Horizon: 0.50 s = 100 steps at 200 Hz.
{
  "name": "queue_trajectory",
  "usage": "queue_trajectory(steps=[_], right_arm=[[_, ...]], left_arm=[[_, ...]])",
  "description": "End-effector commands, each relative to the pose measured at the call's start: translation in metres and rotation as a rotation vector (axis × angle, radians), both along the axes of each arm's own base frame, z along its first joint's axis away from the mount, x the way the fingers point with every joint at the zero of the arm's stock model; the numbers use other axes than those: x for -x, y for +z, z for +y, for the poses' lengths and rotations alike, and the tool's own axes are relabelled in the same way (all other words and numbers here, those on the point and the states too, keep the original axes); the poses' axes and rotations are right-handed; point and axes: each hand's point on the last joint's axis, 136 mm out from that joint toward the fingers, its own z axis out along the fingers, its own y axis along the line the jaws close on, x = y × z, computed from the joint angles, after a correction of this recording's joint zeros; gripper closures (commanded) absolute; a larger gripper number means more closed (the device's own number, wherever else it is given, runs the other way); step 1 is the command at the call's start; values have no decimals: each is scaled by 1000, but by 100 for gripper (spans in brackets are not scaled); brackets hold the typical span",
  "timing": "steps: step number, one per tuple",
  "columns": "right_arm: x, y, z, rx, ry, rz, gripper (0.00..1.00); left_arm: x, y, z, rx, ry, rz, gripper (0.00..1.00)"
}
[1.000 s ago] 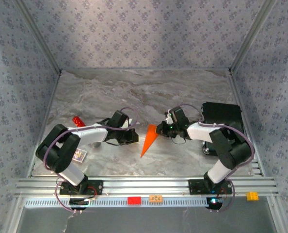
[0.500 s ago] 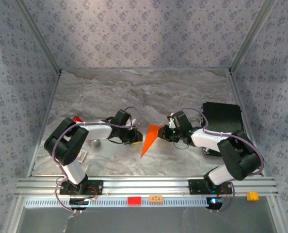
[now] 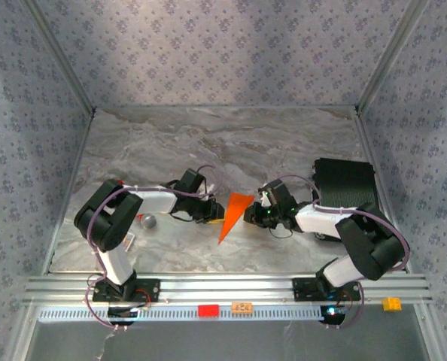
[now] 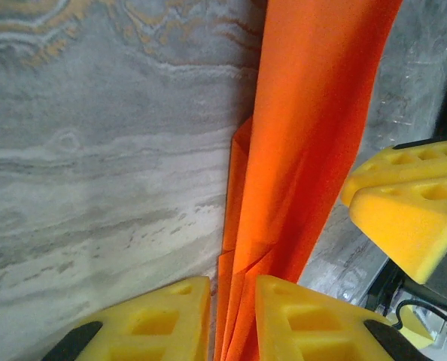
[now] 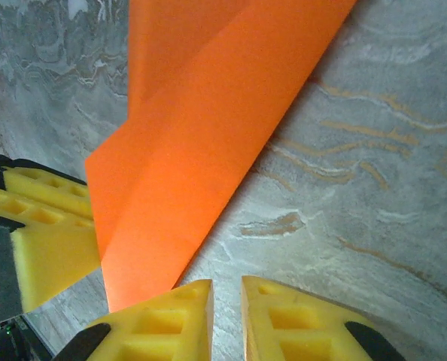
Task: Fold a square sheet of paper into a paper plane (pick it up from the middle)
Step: Fold the wing for the fifth time at the center of the table.
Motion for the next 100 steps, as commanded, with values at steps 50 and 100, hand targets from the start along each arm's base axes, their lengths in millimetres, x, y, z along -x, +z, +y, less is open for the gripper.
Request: queue_trajectory(steps=[50,100], right_arm=[[11,-3,14,-26,46,27,81],[19,-12,19,-20,67,66,82]], left_arm=[[10,4,-13,30,-87,2,78],[17,0,-14,27,-119,19,76]])
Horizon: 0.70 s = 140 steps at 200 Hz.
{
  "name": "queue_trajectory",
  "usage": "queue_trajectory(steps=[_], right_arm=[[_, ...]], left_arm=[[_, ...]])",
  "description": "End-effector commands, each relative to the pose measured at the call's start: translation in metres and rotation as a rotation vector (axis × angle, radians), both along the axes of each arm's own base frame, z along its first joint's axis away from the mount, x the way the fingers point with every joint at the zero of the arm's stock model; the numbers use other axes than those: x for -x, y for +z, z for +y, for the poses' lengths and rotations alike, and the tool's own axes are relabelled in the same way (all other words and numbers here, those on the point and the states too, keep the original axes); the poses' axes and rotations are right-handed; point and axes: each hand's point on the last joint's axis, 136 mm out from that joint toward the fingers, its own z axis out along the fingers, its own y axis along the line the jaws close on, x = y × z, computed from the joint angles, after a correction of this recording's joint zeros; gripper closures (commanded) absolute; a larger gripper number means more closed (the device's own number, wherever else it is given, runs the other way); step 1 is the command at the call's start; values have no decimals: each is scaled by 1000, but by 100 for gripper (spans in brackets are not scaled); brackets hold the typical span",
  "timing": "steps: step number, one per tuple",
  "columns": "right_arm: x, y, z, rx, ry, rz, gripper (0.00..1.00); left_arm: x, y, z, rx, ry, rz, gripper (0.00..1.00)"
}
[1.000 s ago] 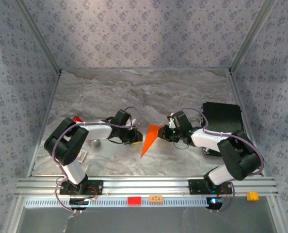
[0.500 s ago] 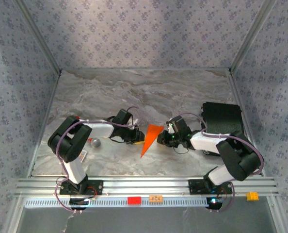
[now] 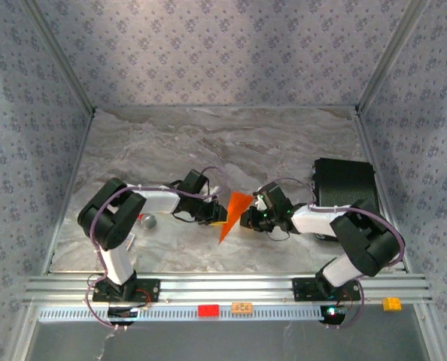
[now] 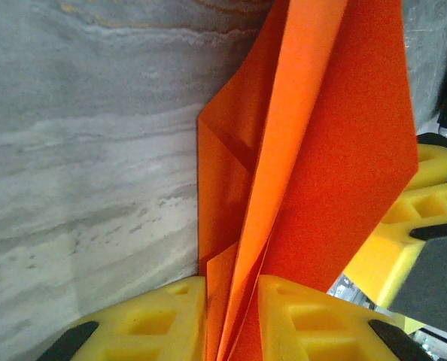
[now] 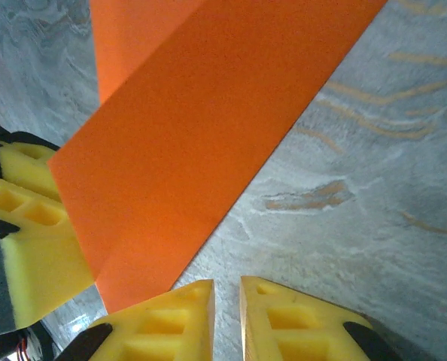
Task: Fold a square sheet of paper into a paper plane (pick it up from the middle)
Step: Fold the wing for the fifth time at the center of the table, then turn over a paper plane at the center of the table.
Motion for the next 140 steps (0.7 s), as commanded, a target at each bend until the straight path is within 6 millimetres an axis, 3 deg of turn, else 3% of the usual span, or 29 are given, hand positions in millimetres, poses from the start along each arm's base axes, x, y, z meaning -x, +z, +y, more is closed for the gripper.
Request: queue_trajectory(steps=[1,114,140], right_arm=[[5,-4,5,-9,8,35,82],[5,-5,12,-57,17,39,83],[5,-4,13,-62,13,37,83]], left_arm=[[8,0,-5,13,-53,19,76],[16,1,-17,29,-122,7,75],[17,0,-16,19,-123,0,79]])
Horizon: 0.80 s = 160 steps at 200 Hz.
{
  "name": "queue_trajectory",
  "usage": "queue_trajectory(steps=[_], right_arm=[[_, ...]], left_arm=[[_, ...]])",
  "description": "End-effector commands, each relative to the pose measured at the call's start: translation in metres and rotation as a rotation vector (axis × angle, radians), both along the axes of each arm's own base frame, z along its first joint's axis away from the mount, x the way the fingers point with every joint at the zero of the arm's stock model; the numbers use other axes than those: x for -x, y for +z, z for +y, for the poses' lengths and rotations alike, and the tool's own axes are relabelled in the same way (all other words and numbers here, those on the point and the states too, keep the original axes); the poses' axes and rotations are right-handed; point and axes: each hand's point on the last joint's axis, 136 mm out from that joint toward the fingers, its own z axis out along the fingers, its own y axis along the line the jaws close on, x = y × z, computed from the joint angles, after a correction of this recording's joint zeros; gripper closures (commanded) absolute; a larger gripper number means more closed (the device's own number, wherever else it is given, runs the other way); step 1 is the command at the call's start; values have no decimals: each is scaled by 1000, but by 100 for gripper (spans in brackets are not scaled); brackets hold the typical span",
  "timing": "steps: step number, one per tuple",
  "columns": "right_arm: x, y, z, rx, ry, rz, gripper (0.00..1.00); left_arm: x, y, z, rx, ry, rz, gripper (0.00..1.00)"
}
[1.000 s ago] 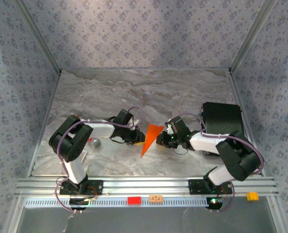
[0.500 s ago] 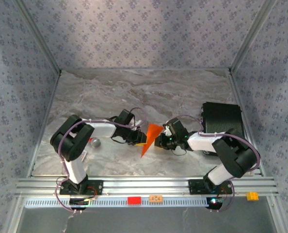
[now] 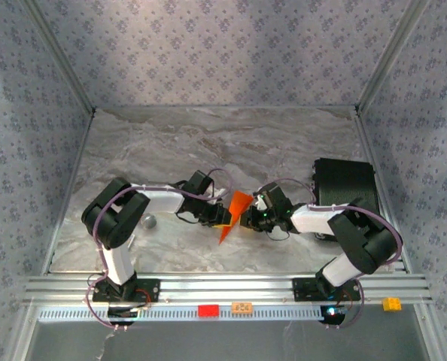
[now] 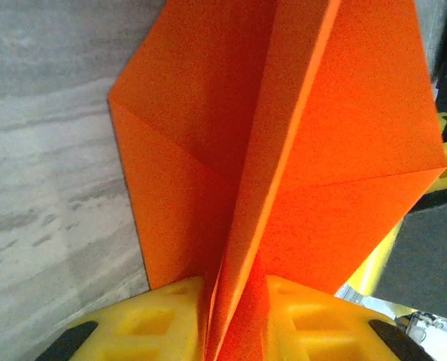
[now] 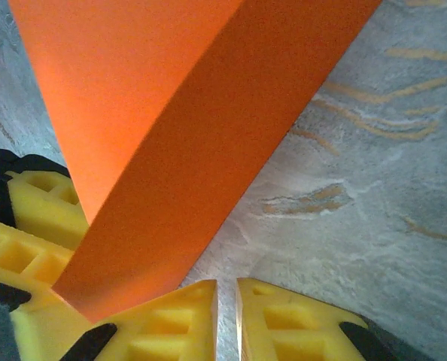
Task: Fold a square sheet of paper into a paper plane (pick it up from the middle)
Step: Turn over a paper plane at the center of the table.
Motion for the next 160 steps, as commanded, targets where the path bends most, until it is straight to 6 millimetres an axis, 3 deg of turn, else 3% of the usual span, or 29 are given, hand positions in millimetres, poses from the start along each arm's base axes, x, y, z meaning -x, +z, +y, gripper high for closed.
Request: queue_trajectory(steps=[1,61,75,112,160], right_arm=[[6,-3,10,-37,26,11,83],[-2,6,-3,1,-20,-32,83],[-4,9,-11,30,-40,-50,83],[-13,21,-23,79,-76,-97,83],[-23,32,-16,70,-77,-124,83]], left_arm=[[5,-1,-4,3,-37,9,79],[-9,26,0,-29,15,-125,97],[-19,33,13,-105,76,-202,98],[-46,44,68,-460,262,-422,100],[-54,39,99,-648,338,-451,100]])
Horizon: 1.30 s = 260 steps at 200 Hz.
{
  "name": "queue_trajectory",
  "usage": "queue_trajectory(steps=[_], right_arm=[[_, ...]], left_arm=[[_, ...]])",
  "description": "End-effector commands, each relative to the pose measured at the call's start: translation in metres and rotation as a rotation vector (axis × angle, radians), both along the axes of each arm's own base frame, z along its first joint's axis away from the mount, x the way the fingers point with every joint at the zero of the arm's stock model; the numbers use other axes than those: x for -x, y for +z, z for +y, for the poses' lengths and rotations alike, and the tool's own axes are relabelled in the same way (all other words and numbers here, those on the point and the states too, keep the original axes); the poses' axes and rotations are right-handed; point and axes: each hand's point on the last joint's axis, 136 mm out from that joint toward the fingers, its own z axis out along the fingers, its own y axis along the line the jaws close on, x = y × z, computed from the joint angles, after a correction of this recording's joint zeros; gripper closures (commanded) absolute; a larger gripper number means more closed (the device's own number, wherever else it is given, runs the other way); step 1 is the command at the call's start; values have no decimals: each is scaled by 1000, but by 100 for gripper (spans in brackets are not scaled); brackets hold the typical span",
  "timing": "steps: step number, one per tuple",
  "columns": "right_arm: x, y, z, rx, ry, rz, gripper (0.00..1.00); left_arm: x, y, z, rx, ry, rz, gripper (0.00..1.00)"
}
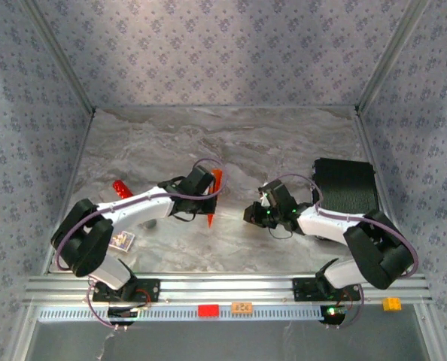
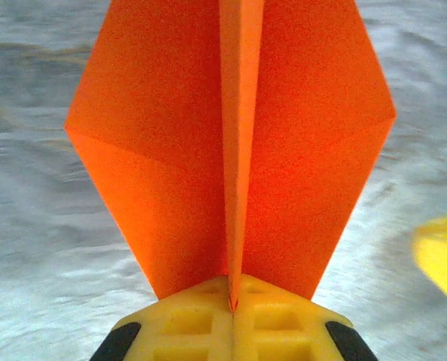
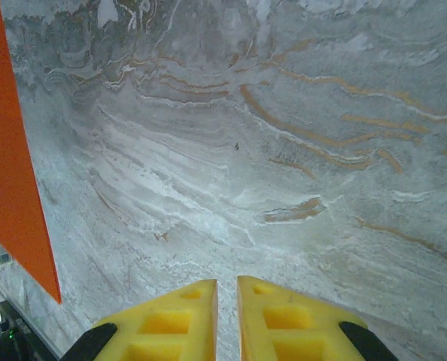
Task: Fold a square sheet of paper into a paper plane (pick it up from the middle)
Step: Turn over a paper plane at the center of the table.
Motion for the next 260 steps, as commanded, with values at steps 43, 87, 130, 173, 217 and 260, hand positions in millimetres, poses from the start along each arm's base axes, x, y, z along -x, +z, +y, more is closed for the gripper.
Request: queue_trajectory(steps=[43,87,130,173,217,260], right_arm=[[-13,11,6,19,0,-36,83],[-12,9,6,22,0,-32,83],[-12,8,5,25,-1,-31,83],[-12,8,5,23,0,-29,83],[-12,8,7,20,6,-29,83],[-12,8,7,19,5,-27,82]], left_arm=[[-3,-22,31,-237,93,40,100],[0,-34,25,-263,79,74,99],[1,-38,24,-266,68,85,96],[1,-40,26,-277,69,83,91],[1,-41,28,-290,68,81,90],[1,-42,27,-289,59,82,88]])
